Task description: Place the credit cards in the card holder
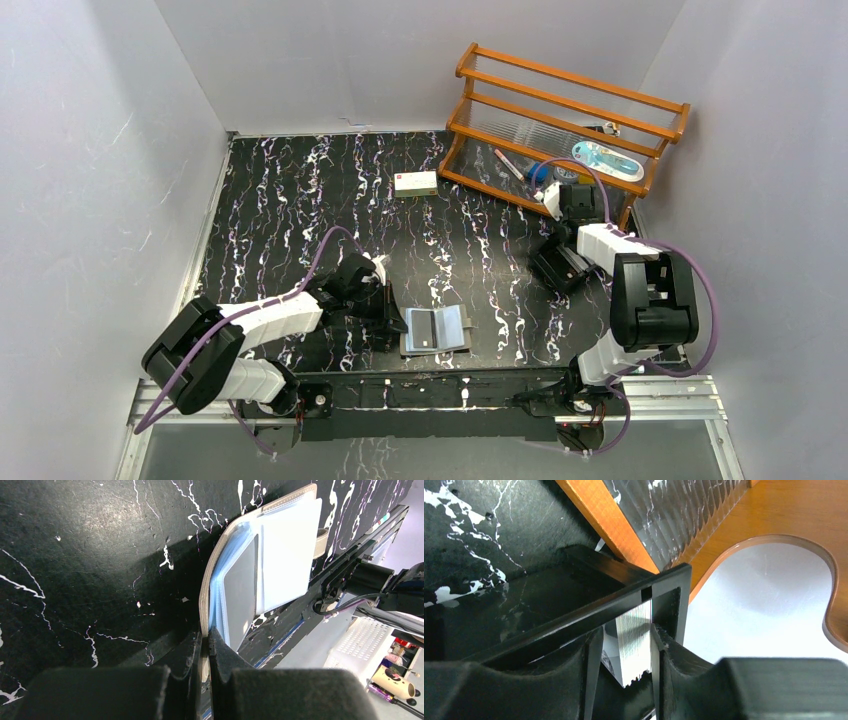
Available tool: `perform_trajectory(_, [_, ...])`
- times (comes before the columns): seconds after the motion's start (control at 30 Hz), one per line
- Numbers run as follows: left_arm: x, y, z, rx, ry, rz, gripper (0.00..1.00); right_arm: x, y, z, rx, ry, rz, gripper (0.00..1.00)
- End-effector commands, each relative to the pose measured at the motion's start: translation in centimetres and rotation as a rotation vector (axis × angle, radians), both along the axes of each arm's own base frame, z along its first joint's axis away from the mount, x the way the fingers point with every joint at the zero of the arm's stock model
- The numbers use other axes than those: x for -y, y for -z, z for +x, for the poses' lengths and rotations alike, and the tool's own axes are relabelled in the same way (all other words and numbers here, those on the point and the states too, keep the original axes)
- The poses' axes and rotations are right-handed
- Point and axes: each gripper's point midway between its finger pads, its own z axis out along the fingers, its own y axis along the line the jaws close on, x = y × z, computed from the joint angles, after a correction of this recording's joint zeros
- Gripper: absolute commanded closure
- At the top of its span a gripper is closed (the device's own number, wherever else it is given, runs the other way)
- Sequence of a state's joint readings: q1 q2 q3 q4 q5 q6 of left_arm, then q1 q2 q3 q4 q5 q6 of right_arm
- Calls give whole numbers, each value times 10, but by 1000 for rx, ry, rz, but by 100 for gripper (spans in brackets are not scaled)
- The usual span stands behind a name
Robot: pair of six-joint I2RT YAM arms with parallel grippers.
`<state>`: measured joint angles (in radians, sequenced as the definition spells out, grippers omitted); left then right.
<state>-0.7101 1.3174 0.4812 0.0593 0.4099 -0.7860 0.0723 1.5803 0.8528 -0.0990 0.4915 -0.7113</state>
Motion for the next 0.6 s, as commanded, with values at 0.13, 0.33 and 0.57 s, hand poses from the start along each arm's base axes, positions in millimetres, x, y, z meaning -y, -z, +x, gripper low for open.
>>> perform_trajectory(0.13, [-2, -2, -1, 4, 5, -8, 100, 6, -10, 6, 53, 38, -13, 59])
perform_trajectory(0.33, [0, -1, 1, 2, 7, -12, 100, 4, -34, 9, 105, 44, 4, 63])
perform_trajectory(0.57, [0, -3, 1, 4, 6, -10, 100, 4, -44, 12, 123, 40, 4, 73])
